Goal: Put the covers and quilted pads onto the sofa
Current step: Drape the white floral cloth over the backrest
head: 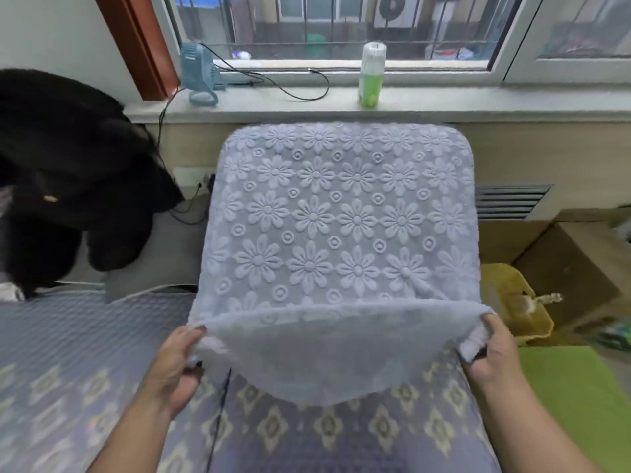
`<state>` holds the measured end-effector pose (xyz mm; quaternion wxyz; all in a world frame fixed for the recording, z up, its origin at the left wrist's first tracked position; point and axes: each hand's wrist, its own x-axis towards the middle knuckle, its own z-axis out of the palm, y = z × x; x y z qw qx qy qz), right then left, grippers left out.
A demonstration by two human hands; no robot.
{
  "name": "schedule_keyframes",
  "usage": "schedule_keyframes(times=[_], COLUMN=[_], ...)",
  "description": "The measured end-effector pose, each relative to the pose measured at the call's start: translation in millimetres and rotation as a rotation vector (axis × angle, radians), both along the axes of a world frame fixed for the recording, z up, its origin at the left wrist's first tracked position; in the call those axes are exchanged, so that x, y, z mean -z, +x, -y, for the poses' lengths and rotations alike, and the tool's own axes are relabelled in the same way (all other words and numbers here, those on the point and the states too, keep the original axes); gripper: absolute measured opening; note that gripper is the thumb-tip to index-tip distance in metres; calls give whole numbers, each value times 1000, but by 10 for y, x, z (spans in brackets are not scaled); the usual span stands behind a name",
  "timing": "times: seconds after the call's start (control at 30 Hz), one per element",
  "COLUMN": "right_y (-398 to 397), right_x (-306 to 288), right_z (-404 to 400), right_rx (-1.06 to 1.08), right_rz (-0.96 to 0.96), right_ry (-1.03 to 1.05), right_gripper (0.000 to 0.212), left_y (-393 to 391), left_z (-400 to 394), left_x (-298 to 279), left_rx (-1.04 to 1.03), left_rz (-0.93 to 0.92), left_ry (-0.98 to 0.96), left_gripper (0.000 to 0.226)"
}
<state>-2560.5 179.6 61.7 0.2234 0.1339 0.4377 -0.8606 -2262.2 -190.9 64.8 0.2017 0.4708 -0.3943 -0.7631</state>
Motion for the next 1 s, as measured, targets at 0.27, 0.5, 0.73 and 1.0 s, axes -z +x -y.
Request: schedule_keyframes(times=[0.27,0.5,0.73,1.0], right_y=[80,329,356,507], right_x=[163,239,474,472], right_z=[-612,-711,-718,-1037], right_rx=[-35,-371,-72,37], right_rz=[259,327,83,-134], right_ry=[-186,335,703,977], right_gripper=[63,47,42,41], left_y=[534,666,725,932], left_z=[-134,-91,-53,-197], left_x=[128,437,872,1006], left_rx=[199,229,174,123], left_rz=[38,345,637,992], left_ry=[315,-94,-238,-486], left_gripper=[40,40,41,44])
